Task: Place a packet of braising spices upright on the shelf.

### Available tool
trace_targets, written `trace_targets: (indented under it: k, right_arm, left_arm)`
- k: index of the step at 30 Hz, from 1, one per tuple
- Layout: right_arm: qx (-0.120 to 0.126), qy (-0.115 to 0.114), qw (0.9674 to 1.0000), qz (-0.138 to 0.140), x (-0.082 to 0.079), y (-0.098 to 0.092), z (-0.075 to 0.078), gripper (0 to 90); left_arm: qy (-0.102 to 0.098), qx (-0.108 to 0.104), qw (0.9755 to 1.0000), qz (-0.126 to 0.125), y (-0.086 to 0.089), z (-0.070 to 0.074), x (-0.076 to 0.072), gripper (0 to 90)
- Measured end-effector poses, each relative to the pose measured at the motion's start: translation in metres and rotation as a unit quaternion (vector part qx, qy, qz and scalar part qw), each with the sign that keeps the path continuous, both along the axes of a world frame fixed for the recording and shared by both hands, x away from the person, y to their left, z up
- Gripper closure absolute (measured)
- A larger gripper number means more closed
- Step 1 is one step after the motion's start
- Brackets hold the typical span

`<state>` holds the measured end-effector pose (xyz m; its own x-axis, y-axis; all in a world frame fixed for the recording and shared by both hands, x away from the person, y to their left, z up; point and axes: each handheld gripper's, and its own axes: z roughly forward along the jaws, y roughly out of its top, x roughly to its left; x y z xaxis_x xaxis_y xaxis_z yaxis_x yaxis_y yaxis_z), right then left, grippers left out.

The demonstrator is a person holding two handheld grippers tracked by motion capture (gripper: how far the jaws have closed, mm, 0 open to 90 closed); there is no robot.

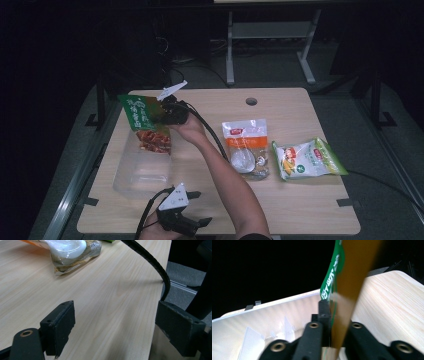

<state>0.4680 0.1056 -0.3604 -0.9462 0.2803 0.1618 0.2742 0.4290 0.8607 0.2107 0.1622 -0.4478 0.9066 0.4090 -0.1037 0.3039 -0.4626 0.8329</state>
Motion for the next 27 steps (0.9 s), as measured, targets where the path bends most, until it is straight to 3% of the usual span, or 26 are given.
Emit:
trace_targets:
  k: [2,10,27]
  right_arm:
    - [0.003,0.003,0.9999,-0.01,0.0,-0.002,0.002,69.6]
    - [0.003,0.02,0.9996,-0.019,-0.004,-0.012,0.007,52.4]
    - [0.0,0.026,0.9993,-0.025,-0.021,-0.064,0.009,42.6]
  left_arm:
    - [0.002,0.0,1.0,0.001,-0.001,0.0,-0.001,15.9]
    - [0.002,0.001,1.0,0.0,-0.001,0.0,-0.001,15.9]
    - [-0.004,0.014,0.9999,-0.007,-0.003,-0.002,-0.001,16.0]
